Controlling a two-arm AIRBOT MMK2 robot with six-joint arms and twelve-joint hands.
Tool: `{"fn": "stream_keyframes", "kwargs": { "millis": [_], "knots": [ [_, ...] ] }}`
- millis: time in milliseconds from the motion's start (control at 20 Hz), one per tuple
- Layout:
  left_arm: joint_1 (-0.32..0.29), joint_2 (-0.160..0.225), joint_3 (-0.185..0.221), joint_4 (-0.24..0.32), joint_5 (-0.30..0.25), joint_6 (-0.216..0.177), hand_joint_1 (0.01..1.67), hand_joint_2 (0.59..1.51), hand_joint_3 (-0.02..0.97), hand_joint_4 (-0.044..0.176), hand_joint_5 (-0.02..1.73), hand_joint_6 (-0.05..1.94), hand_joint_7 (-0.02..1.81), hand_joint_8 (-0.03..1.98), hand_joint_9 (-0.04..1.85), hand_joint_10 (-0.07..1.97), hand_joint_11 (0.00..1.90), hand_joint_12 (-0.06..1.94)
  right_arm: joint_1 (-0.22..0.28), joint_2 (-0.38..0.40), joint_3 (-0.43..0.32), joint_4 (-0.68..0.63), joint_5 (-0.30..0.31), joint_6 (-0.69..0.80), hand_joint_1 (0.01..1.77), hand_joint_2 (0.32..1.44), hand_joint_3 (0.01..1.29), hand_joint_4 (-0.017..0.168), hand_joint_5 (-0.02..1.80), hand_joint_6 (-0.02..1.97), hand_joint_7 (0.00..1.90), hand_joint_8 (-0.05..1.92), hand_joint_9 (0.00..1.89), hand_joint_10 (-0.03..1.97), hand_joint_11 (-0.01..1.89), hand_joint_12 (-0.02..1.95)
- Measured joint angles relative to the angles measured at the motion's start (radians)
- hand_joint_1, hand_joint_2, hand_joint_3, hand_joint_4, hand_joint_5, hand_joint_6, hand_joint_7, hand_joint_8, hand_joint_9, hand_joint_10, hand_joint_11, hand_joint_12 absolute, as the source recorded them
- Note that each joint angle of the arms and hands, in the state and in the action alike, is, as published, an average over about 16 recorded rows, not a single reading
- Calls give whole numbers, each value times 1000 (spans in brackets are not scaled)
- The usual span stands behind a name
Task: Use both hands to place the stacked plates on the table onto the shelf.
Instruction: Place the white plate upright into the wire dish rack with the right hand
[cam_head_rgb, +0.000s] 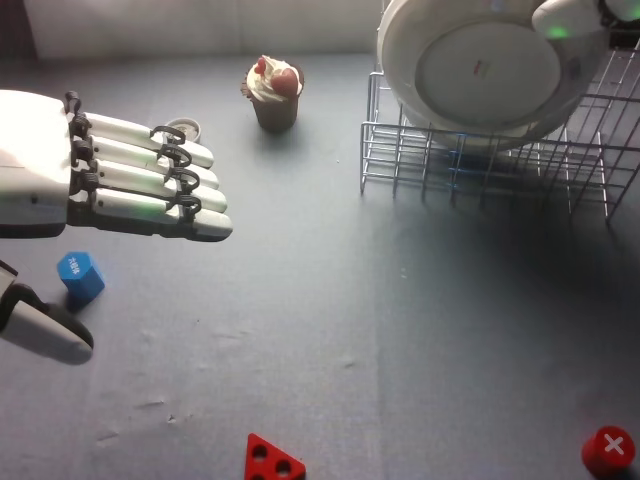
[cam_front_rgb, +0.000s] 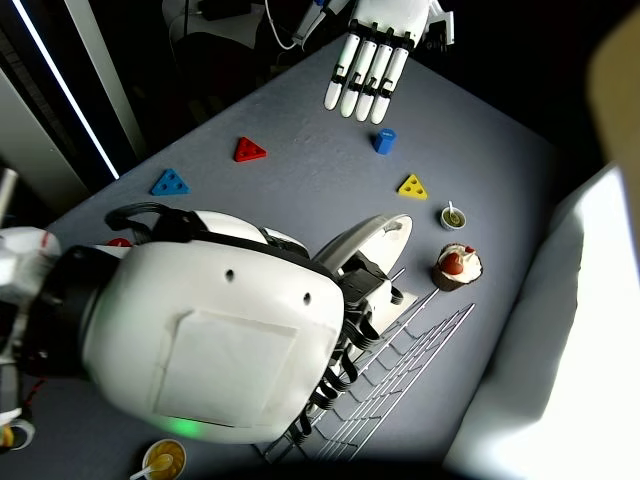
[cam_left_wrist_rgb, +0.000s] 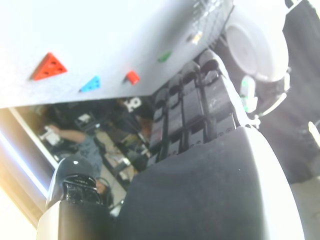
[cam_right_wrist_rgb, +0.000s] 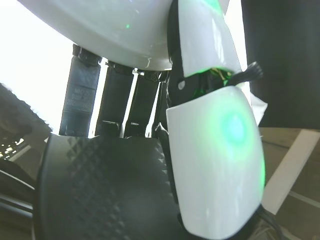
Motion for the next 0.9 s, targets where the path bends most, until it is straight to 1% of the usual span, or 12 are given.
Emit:
{"fn": "stream_keyframes", "kwargs": {
  "millis": [450,550,750,900],
  "knots": [
    [0,-5,-11,0,1,0,88,1108,12,4,142,20,199,0,200,9,181,13,-43,-21,27,8,18,22,1480,970,12,-12,916,781,1126,538,1212,555,1005,1281],
    [0,-6,-12,0,0,0,94,1108,12,4,144,20,199,0,201,9,182,13,-53,-22,27,6,21,25,1479,970,12,-12,912,785,1116,565,1210,563,1011,1251],
    [0,-9,-13,-2,-2,0,109,1108,12,4,149,20,199,0,205,9,182,13,-75,-26,28,0,24,29,1463,976,13,-11,895,837,1083,625,1193,565,1059,1003],
    [0,-11,-11,-3,-4,0,117,1108,13,4,154,19,199,0,208,9,182,13,-91,-32,30,-4,26,31,1425,988,12,-10,896,863,1051,519,1167,466,1101,792]
  ]
}}
